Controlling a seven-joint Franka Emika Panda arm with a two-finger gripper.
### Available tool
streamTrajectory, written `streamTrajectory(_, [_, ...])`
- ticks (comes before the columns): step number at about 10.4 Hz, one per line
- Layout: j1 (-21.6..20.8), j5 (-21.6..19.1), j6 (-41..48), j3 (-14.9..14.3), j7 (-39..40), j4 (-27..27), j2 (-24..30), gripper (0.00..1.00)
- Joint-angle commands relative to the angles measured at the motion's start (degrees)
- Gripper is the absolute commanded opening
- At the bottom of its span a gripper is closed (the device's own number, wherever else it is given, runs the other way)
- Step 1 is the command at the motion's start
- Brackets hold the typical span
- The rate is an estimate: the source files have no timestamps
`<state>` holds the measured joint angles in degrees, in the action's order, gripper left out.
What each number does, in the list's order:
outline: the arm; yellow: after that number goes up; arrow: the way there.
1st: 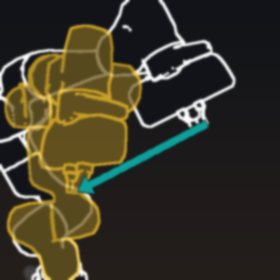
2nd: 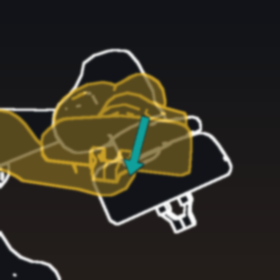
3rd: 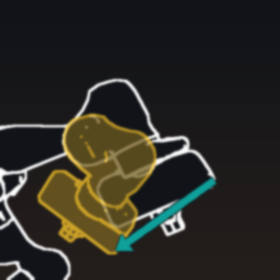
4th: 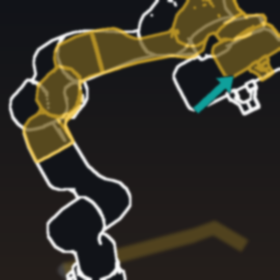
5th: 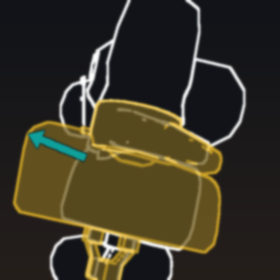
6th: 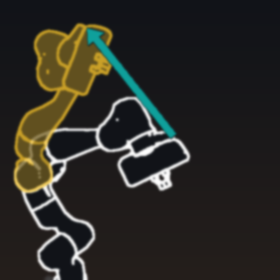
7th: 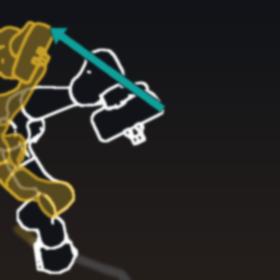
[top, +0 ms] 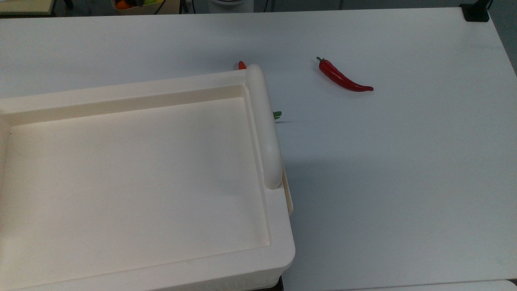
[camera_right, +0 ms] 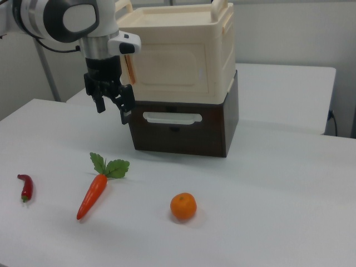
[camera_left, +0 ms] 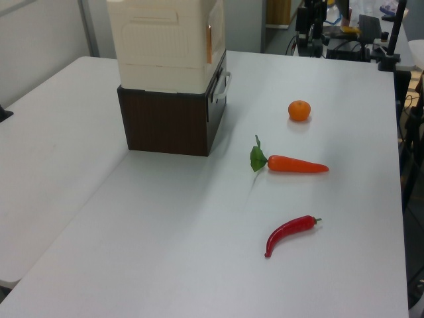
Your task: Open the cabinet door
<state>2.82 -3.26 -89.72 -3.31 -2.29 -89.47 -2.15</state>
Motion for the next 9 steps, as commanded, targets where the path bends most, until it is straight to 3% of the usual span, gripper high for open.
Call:
streamTrajectory(1, [-0.6,-1.1,2.7,-0.7,1.4,0.0,0.6,1.00])
streamTrajectory(2, [-0.7,-1.1,3.2,-0.7,1.6,0.0,0.6,1.00])
streamTrajectory(4, [-0.7,-1.1,3.2,-0.7,1.7,-0.2,0.6,0.82])
streamTrajectory(5, [-0.7,-1.2,3.0,-0.7,1.8,-0.2,0.6,0.83])
streamTrajectory(6, [-0.7,-2.3,2.2,-0.7,3.9,-0.2,0.3,0.92])
streamTrajectory(9, [-1.8,-4.2,-7.7,-0.6,7.4,-0.2,-0.9,0.95])
